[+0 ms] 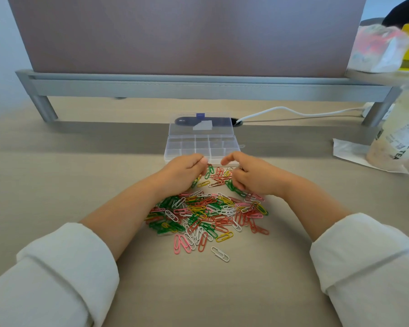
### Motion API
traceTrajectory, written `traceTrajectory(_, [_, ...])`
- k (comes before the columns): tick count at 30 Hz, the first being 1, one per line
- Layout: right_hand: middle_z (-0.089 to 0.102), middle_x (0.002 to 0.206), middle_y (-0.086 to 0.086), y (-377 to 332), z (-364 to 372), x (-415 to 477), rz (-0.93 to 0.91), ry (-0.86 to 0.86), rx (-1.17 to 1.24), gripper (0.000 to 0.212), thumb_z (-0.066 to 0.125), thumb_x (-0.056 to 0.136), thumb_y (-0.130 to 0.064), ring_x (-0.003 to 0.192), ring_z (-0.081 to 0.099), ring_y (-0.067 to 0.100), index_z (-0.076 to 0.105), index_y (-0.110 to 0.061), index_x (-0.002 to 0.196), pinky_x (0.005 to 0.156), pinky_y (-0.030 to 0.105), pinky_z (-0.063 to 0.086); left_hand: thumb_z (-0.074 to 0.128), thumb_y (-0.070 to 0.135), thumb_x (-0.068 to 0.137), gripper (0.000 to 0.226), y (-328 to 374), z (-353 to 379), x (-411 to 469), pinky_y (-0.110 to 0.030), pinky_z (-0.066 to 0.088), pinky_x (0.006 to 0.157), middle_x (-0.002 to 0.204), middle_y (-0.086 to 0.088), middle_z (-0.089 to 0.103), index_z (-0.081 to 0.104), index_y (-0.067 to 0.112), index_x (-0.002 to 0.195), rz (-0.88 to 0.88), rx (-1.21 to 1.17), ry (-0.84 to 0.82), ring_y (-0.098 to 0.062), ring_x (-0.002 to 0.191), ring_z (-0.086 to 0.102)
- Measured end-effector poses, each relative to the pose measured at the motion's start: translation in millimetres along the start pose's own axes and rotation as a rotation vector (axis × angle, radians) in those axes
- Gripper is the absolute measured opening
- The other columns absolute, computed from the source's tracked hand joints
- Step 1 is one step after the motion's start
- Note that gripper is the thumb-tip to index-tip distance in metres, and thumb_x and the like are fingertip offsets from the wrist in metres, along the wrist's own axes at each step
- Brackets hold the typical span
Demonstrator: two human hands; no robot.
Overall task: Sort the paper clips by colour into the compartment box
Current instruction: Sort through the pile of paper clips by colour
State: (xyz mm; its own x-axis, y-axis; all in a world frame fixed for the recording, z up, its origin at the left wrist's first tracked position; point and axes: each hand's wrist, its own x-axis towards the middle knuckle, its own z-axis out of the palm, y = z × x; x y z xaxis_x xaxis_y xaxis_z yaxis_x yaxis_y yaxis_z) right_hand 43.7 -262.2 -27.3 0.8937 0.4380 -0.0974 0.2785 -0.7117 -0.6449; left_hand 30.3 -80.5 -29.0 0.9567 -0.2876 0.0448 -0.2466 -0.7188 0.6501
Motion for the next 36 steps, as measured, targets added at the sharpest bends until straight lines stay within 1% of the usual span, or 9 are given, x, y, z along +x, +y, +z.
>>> traceTrajectory(2, [0.048, 0.058, -0.001, 1, -2, 1, -0.006, 0.057, 0.034, 0.026, 0.031, 0.095, -0.005, 0.052, 0.042, 0.013, 0.052, -0.018, 0.102, 0.055, 0.027, 0.038, 0.029, 0.037, 0.098, 0.041, 2, 1, 0, -0.024, 0.031, 0.057, 0.065, 0.000, 0.042, 0.041, 0.014, 0.067, 0.009, 0.038, 0.020, -0.012, 0.061, 0.039])
traceTrajectory(6, [0.042, 0.061, -0.004, 3, -10, 0, -0.013, 0.163, 0.088, 0.027, 0.035, 0.099, -0.016, 0.054, 0.035, 0.008, 0.055, -0.014, 0.081, 0.053, 0.020, 0.029, 0.030, 0.037, 0.099, 0.046, 5, 7, 4, -0.026, 0.028, 0.053, 0.056, 0.000, 0.038, 0.038, 0.014, 0.059, 0.021, 0.098, 0.017, -0.012, 0.054, 0.036])
traceTrajectory(9, [0.037, 0.058, -0.002, 4, -15, -1, 0.021, 0.212, 0.033, 0.043, 0.036, 0.099, -0.034, 0.052, 0.031, 0.011, 0.040, -0.015, 0.061, 0.053, 0.024, 0.027, 0.031, 0.028, 0.100, 0.036, 7, 10, 7, -0.020, 0.030, 0.055, 0.061, 0.009, 0.045, 0.054, 0.018, 0.074, 0.015, 0.130, 0.015, -0.004, 0.058, 0.040])
traceTrajectory(12, [0.032, 0.058, 0.004, 7, -15, -2, 0.116, 0.213, -0.031, 0.052, 0.034, 0.096, -0.048, 0.053, 0.030, 0.017, 0.030, -0.014, 0.056, 0.058, 0.030, 0.026, 0.040, 0.026, 0.097, 0.023, 8, 10, 11, -0.020, 0.032, 0.059, 0.072, 0.016, 0.048, 0.062, 0.019, 0.098, 0.030, 0.202, 0.036, -0.001, 0.066, 0.043])
traceTrajectory(15, [0.030, 0.054, 0.004, 13, -16, -3, 0.183, 0.218, -0.046, 0.055, 0.038, 0.095, -0.047, 0.051, 0.029, 0.017, 0.028, -0.014, 0.052, 0.055, 0.029, 0.025, 0.057, 0.038, 0.087, 0.018, 10, 9, 13, -0.019, 0.028, 0.053, 0.067, 0.015, 0.042, 0.062, 0.025, 0.098, 0.060, 0.365, 0.029, -0.003, 0.061, 0.039])
traceTrajectory(19, [0.044, 0.056, -0.004, 19, -20, -7, 0.192, 0.213, -0.107, 0.044, 0.041, 0.097, -0.036, 0.055, 0.042, 0.012, 0.055, -0.014, 0.062, 0.053, 0.022, 0.031, 0.062, 0.039, 0.084, 0.018, 11, 9, 13, -0.023, 0.032, 0.060, 0.066, 0.018, 0.036, 0.064, 0.025, 0.095, 0.060, 0.466, -0.020, -0.008, 0.070, 0.039])
traceTrajectory(24, [0.055, 0.093, -0.003, 30, -19, -7, 0.163, 0.198, -0.179, 0.029, 0.038, 0.098, -0.016, 0.084, 0.046, 0.013, 0.066, -0.012, 0.100, 0.071, 0.022, 0.031, 0.057, 0.036, 0.088, 0.019, 6, 12, 14, -0.024, 0.032, 0.066, 0.068, 0.017, 0.037, 0.062, 0.021, 0.098, 0.067, 0.464, -0.027, -0.010, 0.076, 0.042])
traceTrajectory(30, [0.042, 0.060, -0.009, 30, -17, -7, 0.115, 0.162, -0.192, 0.019, 0.068, 0.081, -0.035, 0.054, 0.037, 0.004, 0.066, -0.017, 0.086, 0.049, 0.020, 0.025, 0.051, 0.036, 0.092, 0.019, 7, 15, 12, -0.024, 0.031, 0.065, 0.076, 0.012, 0.045, 0.057, 0.019, 0.098, 0.079, 0.478, -0.047, -0.011, 0.076, 0.042])
traceTrajectory(36, [0.047, 0.060, -0.009, 23, -11, -8, 0.029, 0.091, -0.164, 0.011, 0.064, 0.086, -0.028, 0.055, 0.041, 0.003, 0.061, -0.019, 0.080, 0.052, 0.019, 0.032, 0.036, 0.031, 0.098, 0.020, 12, 17, 9, -0.027, 0.033, 0.067, 0.081, 0.006, 0.049, 0.051, 0.019, 0.093, 0.110, 0.463, -0.034, -0.015, 0.077, 0.045])
